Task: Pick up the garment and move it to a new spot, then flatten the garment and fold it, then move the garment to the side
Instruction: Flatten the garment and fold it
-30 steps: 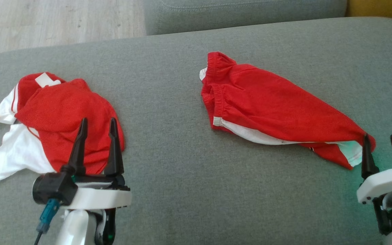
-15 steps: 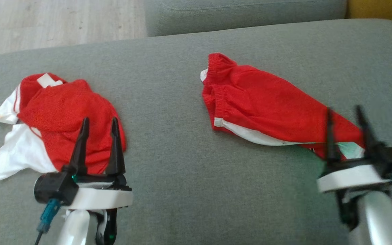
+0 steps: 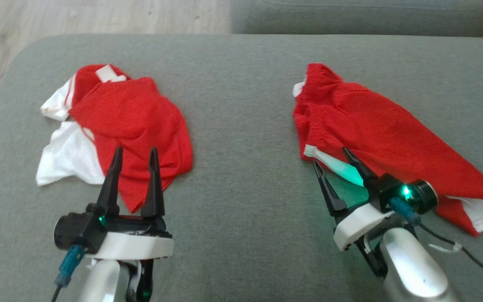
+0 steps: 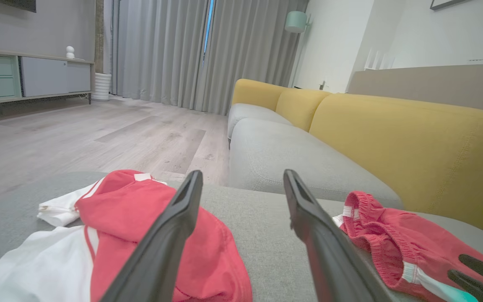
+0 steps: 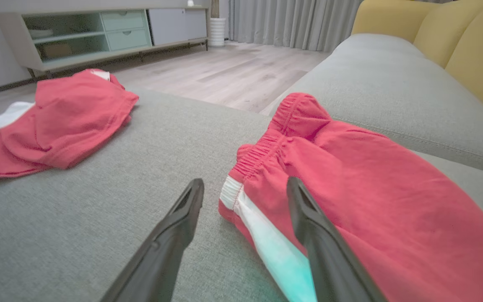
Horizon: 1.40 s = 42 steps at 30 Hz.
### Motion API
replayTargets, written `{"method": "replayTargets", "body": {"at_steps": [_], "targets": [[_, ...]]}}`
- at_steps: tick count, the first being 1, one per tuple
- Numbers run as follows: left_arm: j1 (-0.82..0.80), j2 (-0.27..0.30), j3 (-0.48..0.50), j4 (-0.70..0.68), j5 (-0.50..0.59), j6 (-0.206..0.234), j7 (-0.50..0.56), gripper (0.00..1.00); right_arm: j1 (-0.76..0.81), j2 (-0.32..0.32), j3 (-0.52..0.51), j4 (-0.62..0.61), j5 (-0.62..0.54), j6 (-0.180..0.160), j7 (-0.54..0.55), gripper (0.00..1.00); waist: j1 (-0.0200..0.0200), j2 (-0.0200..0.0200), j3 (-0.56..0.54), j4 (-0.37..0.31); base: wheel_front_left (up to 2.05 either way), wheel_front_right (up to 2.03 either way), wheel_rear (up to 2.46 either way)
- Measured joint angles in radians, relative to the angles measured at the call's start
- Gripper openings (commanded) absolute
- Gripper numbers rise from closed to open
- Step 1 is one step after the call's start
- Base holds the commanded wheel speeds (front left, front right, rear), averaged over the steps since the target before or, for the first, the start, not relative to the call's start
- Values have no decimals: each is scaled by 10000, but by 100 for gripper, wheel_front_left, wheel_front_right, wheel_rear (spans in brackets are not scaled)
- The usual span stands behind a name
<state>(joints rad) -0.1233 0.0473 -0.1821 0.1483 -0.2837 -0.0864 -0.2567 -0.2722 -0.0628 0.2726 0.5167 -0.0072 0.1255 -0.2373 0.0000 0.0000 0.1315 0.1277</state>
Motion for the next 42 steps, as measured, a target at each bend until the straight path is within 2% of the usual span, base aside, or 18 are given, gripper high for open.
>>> {"method": "replayTargets", "body": {"at_steps": [12,13,14,15,23,30,37,38,39,42], "targets": [[-250,-2,-211,59,-102,73,0,100,-1713,-150,148,3133,-249,0,98,100,1,0,464,862,0,0,0],[-250,-2,-217,59,-102,73,0,100,-1809,-150,144,3321,-211,0,98,79,1,0,482,891,0,0,0],[-251,-2,-221,59,-102,73,0,100,-1896,-148,150,3482,-173,0,90,37,1,0,494,912,0,0,0],[-252,-2,-222,59,-102,73,0,100,-1954,-148,171,3588,-171,0,81,0,1,0,500,925,0,0,0],[-257,-2,-197,63,-102,84,0,100,-2086,-100,1174,3588,867,0,-96,0,1,0,449,702,0,0,0],[-254,-4,-161,88,-100,84,0,100,-1828,-94,3133,2502,2192,0,-105,0,0,0,244,385,0,0,0],[-201,-2,-123,134,-65,82,0,100,-1300,-81,4930,2136,3141,0,-105,0,0,0,-55,135,0,0,0],[-182,0,-105,142,-52,82,0,100,-1296,-81,5049,2140,3198,0,-105,77,0,0,-85,92,0,0,0],[-156,0,-96,144,-50,81,0,100,-1296,-79,5099,2142,3237,0,-105,100,0,0,-112,38,0,0,0],[-119,0,-75,146,-46,75,0,100,-1296,-77,4991,2080,3517,0,-105,100,0,0,-163,-150,0,0,0]]}}
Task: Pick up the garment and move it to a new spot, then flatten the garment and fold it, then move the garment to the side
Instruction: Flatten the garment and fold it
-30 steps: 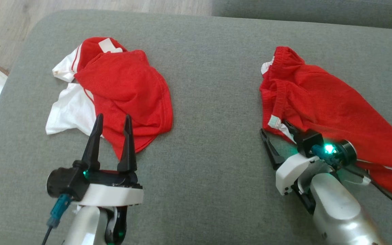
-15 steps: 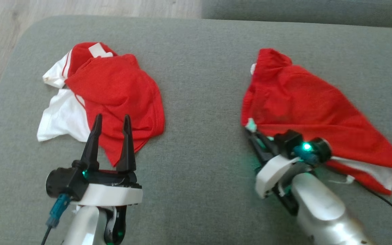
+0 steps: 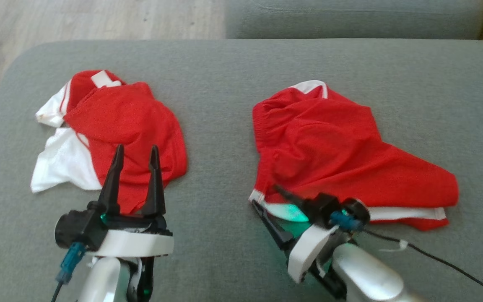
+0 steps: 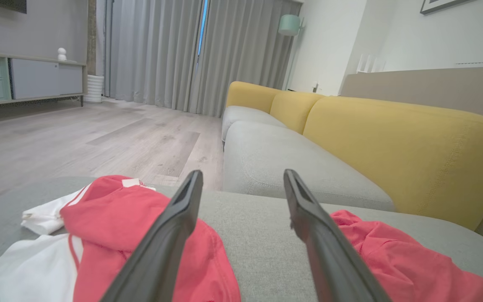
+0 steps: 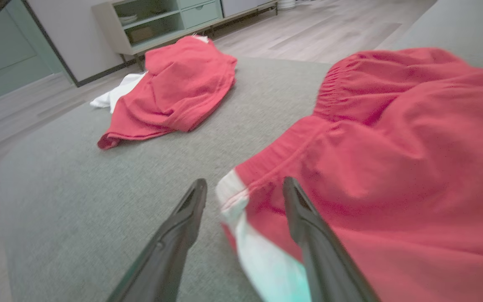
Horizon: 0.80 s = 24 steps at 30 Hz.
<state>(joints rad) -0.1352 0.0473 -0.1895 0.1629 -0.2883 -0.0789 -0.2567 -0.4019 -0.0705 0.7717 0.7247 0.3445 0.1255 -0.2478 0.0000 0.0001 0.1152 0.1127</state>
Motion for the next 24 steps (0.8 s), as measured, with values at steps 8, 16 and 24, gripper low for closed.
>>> {"method": "replayTargets", "body": {"at_steps": [8,16,24], "targets": [[2,0,209,-40,65,-4,-2,100,196,-430,-1923,-1239,-12,0,-2,100,0,0,-143,-545,0,0,0],[50,-2,96,-73,65,-21,0,100,2255,-823,-6847,-3576,-1400,0,-31,100,0,0,-272,-1120,0,0,0],[228,4,-347,270,44,-134,0,100,3577,159,-8416,-4475,-2506,0,-31,100,0,0,-203,-1336,0,0,0]]}}
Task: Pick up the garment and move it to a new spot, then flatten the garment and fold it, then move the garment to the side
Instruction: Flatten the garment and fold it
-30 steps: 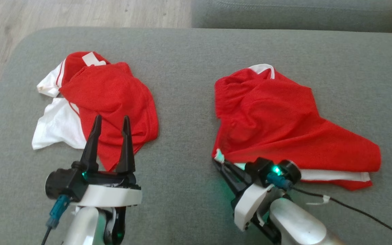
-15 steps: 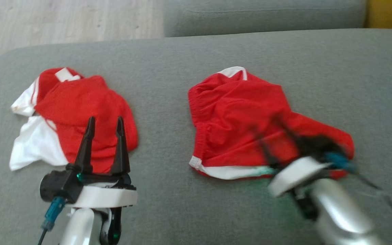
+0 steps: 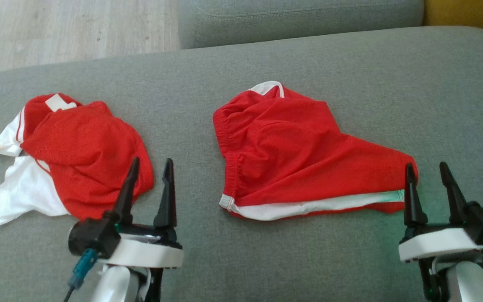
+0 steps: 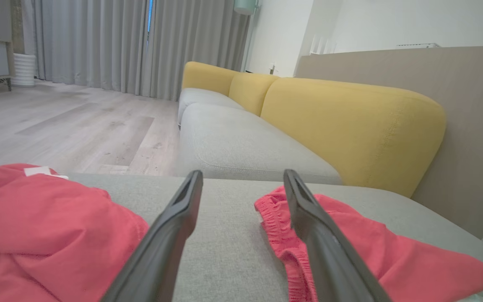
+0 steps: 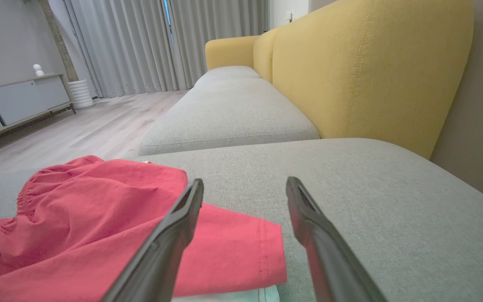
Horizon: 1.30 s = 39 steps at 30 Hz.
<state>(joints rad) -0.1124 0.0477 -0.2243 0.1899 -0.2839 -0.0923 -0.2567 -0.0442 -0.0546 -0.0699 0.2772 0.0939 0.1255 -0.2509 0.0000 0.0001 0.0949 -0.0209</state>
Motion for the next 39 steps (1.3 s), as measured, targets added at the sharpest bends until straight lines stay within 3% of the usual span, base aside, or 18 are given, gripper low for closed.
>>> {"method": "replayTargets", "body": {"at_steps": [6,11,16,33,35,36,39], "targets": [[-21,2,-617,585,-48,-238,0,100,-50,79,-46,-265,-75,0,0,100,0,0,39,-69,0,0,0],[-67,128,-2033,1852,-167,-349,2,100,-50,81,-23,-251,-35,0,0,100,0,0,19,-96,0,0,0],[-550,690,-3528,2729,-999,-399,311,100,-51,82,86,-125,117,0,0,100,0,0,53,-160,0,0,0],[-2376,1175,-5095,4332,-2313,-399,633,98,-134,86,355,4,207,0,0,100,1,0,473,-723,0,0,0],[-2408,1223,-5225,4401,-2414,-399,616,44,-143,86,349,67,207,0,0,100,1,0,477,-751,0,0,0],[-2410,1239,-5262,4410,-2445,-399,575,0,-143,86,343,146,207,0,0,100,1,0,477,-758,0,0,0],[-2444,1269,-5250,4412,-2458,-399,424,0,-146,88,276,500,201,0,0,100,1,0,471,-745,0,0,0]]}}
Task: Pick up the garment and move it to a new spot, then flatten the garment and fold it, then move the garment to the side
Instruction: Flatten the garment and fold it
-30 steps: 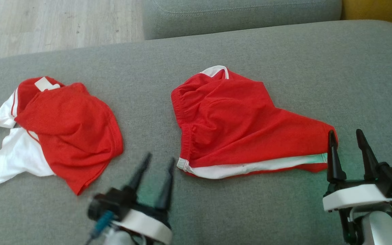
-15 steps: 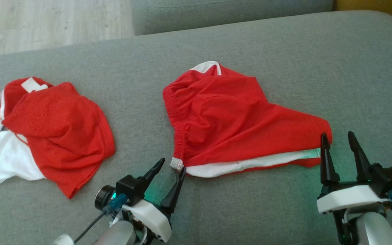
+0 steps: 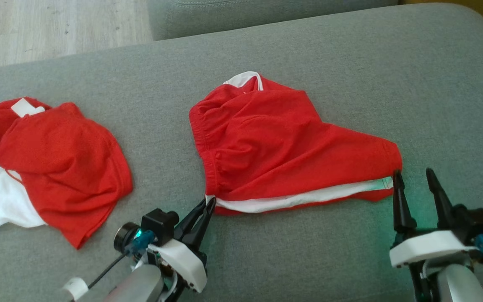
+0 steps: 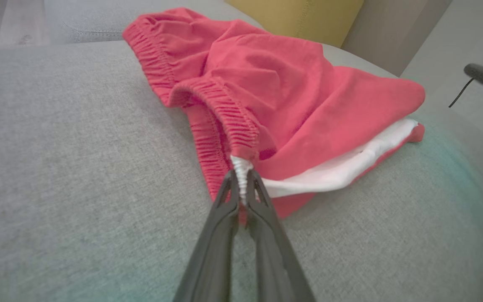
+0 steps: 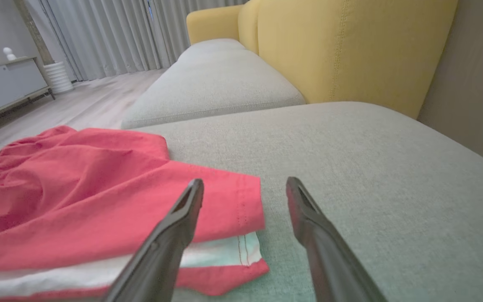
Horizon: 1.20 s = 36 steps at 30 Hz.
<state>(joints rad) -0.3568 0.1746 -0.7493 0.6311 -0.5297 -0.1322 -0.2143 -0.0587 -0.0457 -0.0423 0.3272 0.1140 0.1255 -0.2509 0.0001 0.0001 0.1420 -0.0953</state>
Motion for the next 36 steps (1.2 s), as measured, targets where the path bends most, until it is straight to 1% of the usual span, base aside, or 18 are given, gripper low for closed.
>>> {"method": "replayTargets", "body": {"at_steps": [6,10,11,15,20,30,31,32,33,34,36], "targets": [[-74,-8,92,-192,-69,4,-261,0,-53,2,-219,1304,-113,0,0,100,0,0,-31,165,0,0,0],[-63,-33,272,-359,-50,92,-341,0,-362,2,-328,2004,-111,0,6,100,0,0,-28,251,0,0,0],[-63,-33,272,-359,-50,92,-341,0,-362,2,-328,2004,-111,0,6,100,0,0,-28,251,0,0,0],[-55,-61,374,-483,59,92,-349,0,-829,2,-341,2623,-100,0,63,100,0,0,-11,317,0,0,0],[-49,-127,408,-604,194,92,-349,0,-1325,2,-384,3392,-339,0,449,100,-1,0,25,399,0,0,0],[-49,-167,430,-673,326,88,-349,0,-1958,-2,-362,4299,-629,0,491,100,0,0,120,461,0,0,0],[-49,-171,430,-671,345,88,-349,0,-2011,-4,-355,4347,-644,0,481,83,0,0,121,463,0,0,0],[-49,-171,430,-671,368,88,-349,0,-2048,-4,-339,4401,-681,0,456,83,0,0,121,463,0,0,0],[-49,-171,430,-667,368,86,-349,0,-2069,-4,-318,4460,-704,0,407,39,-1,0,120,462,0,0,0],[-49,-171,430,-663,368,86,-349,0,-2088,-4,-295,4516,-704,0,395,1,0,0,118,459,0,0,0],[-49,-169,430,-639,368,86,-349,0,-2168,-4,-257,4606,-717,0,380,0,0,0,105,439,0,0,0]]}}
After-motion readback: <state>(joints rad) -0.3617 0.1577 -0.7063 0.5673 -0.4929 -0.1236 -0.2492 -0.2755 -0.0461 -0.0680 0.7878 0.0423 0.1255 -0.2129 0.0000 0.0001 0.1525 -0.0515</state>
